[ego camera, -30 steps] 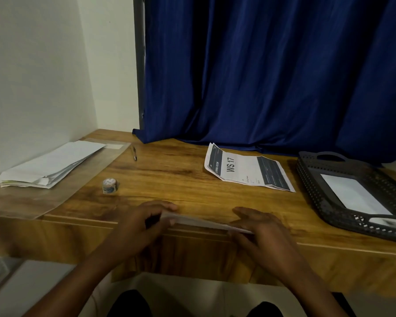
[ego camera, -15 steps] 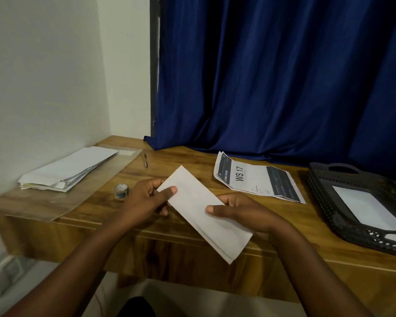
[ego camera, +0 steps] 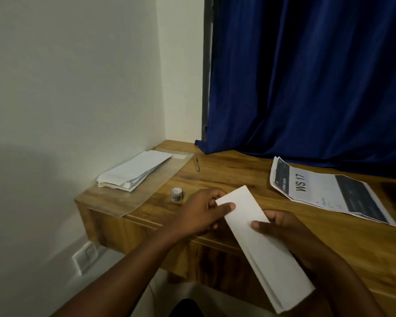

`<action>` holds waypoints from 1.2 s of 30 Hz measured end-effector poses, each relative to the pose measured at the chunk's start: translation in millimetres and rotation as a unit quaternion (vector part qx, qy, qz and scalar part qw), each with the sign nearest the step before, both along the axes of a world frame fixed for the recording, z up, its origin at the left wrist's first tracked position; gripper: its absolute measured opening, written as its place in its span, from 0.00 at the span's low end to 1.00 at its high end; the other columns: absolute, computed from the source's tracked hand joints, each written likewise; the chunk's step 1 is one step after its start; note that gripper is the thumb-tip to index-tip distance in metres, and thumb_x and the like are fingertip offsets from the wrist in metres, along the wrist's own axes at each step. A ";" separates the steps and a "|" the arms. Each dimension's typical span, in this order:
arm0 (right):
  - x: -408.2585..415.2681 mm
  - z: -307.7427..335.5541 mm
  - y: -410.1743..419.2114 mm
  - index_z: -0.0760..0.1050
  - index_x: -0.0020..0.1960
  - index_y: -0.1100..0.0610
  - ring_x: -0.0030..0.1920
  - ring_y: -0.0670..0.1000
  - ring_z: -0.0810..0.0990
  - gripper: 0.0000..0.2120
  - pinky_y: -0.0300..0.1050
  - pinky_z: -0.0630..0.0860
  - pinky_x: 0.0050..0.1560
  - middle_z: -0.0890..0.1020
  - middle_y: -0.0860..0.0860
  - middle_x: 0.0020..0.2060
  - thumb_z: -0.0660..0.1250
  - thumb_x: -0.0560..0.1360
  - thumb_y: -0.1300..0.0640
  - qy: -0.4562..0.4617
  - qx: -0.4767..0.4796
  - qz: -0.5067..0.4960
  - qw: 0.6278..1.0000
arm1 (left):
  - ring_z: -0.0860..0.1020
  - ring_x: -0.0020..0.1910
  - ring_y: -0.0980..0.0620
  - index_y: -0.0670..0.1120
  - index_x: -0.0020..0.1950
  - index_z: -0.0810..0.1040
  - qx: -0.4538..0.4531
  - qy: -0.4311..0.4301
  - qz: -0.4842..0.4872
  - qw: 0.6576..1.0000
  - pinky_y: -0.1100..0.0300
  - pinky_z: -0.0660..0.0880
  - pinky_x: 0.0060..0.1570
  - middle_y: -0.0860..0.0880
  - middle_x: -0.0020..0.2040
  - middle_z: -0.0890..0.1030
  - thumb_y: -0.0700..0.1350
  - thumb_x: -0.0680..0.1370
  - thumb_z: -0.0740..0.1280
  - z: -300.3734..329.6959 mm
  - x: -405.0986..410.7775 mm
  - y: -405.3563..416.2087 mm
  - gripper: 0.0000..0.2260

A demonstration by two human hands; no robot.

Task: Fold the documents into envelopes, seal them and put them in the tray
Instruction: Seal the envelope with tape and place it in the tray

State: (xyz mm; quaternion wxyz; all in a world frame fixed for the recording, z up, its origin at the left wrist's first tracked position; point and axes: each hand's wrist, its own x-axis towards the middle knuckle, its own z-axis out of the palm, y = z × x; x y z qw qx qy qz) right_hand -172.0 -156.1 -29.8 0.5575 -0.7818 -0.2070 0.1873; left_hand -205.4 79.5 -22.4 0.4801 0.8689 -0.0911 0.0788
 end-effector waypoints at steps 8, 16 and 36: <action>11.6 -16.3 3.3 0.75 0.57 0.47 0.44 0.52 0.84 0.09 0.43 0.78 0.39 0.84 0.47 0.47 0.70 0.77 0.49 -0.044 0.021 -0.147 0.988 | 0.82 0.40 0.59 0.54 0.54 0.83 0.041 -0.158 0.179 0.970 0.63 0.77 0.43 0.58 0.48 0.84 0.51 0.79 0.71 38.6 30.0 99.9 0.06; 21.0 -19.7 5.0 0.73 0.56 0.49 0.42 0.51 0.82 0.08 0.41 0.73 0.35 0.81 0.46 0.43 0.69 0.78 0.51 -0.048 0.039 -0.180 0.982 | 0.76 0.63 0.45 0.48 0.65 0.78 0.360 0.098 0.305 0.876 0.53 0.73 0.59 0.45 0.67 0.79 0.61 0.75 0.72 20.6 67.1 243.4 0.25; 27.1 -20.9 2.5 0.75 0.58 0.51 0.42 0.53 0.83 0.09 0.43 0.75 0.35 0.83 0.48 0.44 0.68 0.79 0.53 -0.021 0.082 -0.177 0.980 | 0.79 0.41 0.43 0.43 0.36 0.81 0.425 0.068 0.290 0.855 0.58 0.71 0.39 0.44 0.38 0.83 0.41 0.79 0.63 41.9 67.8 259.1 0.13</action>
